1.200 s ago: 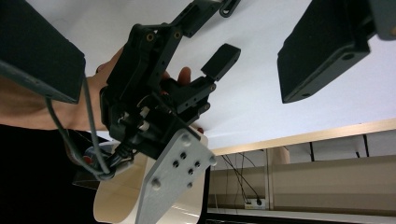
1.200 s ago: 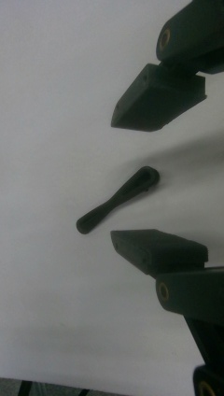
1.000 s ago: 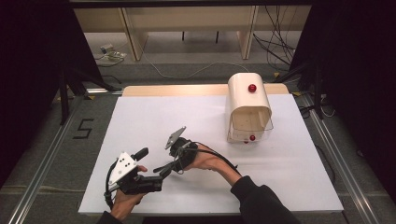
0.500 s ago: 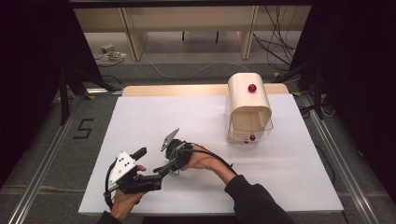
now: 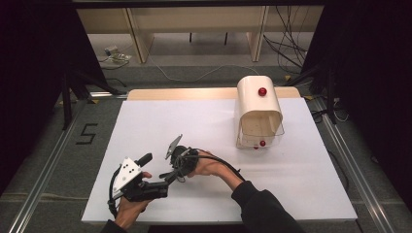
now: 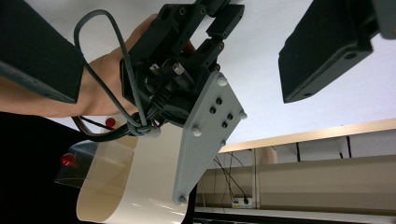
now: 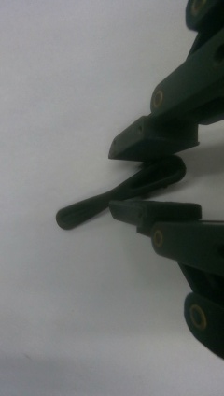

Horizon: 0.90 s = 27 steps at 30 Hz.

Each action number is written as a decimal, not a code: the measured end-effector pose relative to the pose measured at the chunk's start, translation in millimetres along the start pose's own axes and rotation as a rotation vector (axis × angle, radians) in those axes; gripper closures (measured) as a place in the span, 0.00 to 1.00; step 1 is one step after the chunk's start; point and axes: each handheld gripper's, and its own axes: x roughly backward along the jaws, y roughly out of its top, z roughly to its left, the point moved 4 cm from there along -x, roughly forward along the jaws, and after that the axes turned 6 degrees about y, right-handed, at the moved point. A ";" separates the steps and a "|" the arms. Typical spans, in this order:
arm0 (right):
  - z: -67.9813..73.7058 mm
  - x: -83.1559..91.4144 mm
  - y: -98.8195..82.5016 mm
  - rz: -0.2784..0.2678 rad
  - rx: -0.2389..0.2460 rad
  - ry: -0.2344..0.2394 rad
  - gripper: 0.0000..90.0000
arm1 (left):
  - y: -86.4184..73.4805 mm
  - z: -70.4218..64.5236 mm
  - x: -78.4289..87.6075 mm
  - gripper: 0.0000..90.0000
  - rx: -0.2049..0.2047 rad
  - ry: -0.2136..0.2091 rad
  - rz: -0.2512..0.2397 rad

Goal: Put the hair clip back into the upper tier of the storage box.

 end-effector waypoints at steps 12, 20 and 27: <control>-0.7 1.3 -1.7 0.004 -0.022 0.008 0.87 | 0.3 0.2 0.1 0.00 0.000 0.000 -0.001; -4.3 13.6 -2.8 -0.040 -0.023 -0.047 0.87 | 0.0 1.0 0.6 0.00 0.001 0.003 -0.001; -8.6 45.1 -4.9 -0.122 -0.067 -0.093 0.87 | -0.5 0.2 0.0 0.00 0.000 -0.001 0.001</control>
